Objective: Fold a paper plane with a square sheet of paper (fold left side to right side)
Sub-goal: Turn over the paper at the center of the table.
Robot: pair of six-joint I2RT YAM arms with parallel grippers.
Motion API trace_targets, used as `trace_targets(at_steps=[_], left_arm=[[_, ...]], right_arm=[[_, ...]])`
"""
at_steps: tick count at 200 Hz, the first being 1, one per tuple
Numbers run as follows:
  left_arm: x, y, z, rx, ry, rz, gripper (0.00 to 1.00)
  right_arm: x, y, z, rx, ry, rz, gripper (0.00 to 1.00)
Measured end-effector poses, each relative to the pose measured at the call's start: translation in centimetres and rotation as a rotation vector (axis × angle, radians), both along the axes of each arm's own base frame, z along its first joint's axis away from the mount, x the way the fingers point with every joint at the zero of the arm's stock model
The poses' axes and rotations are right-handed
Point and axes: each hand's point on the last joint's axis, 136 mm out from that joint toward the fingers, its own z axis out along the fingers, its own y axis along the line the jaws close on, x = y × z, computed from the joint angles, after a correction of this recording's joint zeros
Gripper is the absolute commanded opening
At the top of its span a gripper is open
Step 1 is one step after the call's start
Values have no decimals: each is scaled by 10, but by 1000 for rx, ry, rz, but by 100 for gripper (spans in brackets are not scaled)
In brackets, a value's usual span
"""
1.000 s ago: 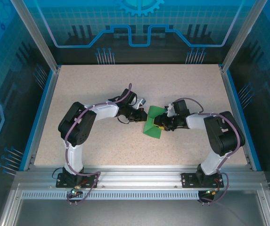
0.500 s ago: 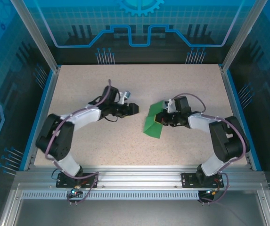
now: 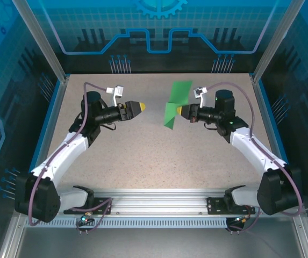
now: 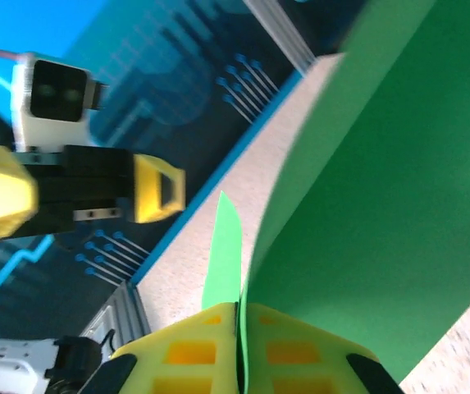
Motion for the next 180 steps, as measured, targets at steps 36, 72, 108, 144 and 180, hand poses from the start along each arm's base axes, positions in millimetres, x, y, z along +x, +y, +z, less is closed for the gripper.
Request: trace_targets(at_steps=[36,72,108,144,180], left_arm=[[-24,-24,20,-29,-55,-141,96],[-37,-42,36,-46,-100,-225,97],[-38,-50,36,-50,-104,-251,90],[-37,-51,39,-53,-125,-251,69],[-36,-51,43,-59,-140,-243,53]], right_arm=[[-21,23,42,48,-110,135,8],[-38,43,57,86,-152,242,8],[-43,53,60,113,-150,286,9],[-44,55,67,139,-161,292,9],[-44,55,62,143,-144,290,10]])
